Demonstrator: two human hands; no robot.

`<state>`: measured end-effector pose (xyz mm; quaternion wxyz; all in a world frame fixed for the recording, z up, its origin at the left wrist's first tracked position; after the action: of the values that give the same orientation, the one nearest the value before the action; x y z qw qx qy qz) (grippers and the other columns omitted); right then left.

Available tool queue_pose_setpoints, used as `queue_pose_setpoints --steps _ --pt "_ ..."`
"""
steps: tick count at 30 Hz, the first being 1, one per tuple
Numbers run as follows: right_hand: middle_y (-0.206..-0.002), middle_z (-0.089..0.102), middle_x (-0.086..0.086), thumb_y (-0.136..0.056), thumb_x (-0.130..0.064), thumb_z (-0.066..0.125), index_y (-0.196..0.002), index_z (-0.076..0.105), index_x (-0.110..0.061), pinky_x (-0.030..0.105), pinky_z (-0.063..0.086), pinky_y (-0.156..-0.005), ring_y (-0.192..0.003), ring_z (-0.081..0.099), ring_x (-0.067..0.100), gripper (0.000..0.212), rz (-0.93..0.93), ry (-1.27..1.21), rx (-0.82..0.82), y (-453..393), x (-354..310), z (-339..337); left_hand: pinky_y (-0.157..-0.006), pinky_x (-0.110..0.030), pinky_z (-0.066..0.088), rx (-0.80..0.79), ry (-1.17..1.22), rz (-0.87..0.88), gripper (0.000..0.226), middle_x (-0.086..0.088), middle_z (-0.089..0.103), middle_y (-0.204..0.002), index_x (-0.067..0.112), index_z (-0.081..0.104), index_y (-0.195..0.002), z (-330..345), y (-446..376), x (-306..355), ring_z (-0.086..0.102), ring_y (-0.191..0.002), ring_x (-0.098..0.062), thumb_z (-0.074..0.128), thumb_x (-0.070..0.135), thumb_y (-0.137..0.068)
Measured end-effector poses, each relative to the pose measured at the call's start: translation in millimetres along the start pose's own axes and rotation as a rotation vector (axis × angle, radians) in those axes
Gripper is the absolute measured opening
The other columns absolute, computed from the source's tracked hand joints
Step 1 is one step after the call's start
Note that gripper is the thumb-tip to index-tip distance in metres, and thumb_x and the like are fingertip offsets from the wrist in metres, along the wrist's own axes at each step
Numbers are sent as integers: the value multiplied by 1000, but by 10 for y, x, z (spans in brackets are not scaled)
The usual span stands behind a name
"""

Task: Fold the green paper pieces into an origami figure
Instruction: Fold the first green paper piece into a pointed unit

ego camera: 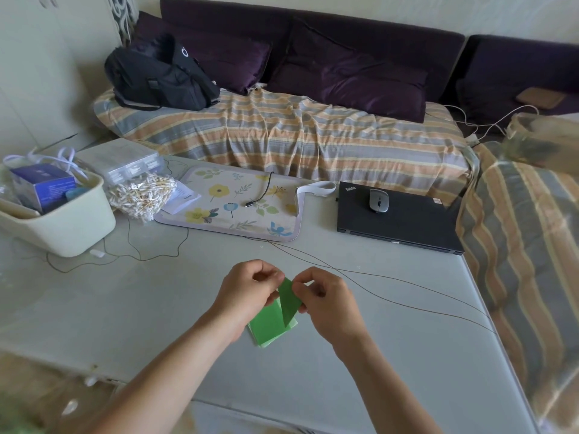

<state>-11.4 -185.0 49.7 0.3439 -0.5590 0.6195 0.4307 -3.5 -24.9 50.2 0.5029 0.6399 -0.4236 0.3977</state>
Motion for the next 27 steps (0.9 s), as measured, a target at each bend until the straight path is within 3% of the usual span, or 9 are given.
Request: queue_pose_setpoints --steps 4,7,14,18,27 --pt "-60 67 -3 -95 -16 63 -78 69 -26 33 55 -65 -55 63 8 20 29 -35 17 4 24 -37 -72 -34 63 -119 41 -69 9 -8 72 -80 3 70 -90 62 67 -37 67 -69 -17 72 11 -93" --pt "-63 70 2 -95 -16 63 -78 69 -26 39 57 -70 -59 65 14 20 44 -88 7 2 23 -24 -65 -29 60 -88 31 -63 10 -11 76 -82 6 72 -85 49 73 -58 69 -68 -18 71 11 -93" --pt "-71 73 5 -94 -9 63 -86 71 -8 24 51 -62 -61 65 14 12 117 -271 -39 0 13 6 -68 -32 55 37 -23 -4 9 -8 72 -76 10 75 -85 -6 -21 -70 62 -66 -20 73 16 -91" --pt "-69 72 5 -93 -3 61 -84 70 -6 27 52 -61 -58 64 16 13 113 -267 1 -7 29 -17 -76 -35 63 -31 42 -43 19 -13 75 -83 3 75 -92 19 4 -68 70 -70 -20 68 19 -96" --pt "-71 70 5 -90 -4 58 -87 69 -4 28 52 -65 -63 63 17 11 155 -298 12 -26 64 -42 -61 -30 57 -71 -90 -11 13 -7 75 -70 5 74 -84 15 30 -81 67 -57 -19 70 12 -93"
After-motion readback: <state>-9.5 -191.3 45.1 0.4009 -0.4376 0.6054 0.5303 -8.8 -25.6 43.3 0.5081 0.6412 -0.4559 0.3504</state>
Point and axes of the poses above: each hand's wrist, its own y-axis away from the middle knuckle, its own z-axis out of the palm, x = y × z, the point moved 4 cm from there along -y, towards the middle knuckle
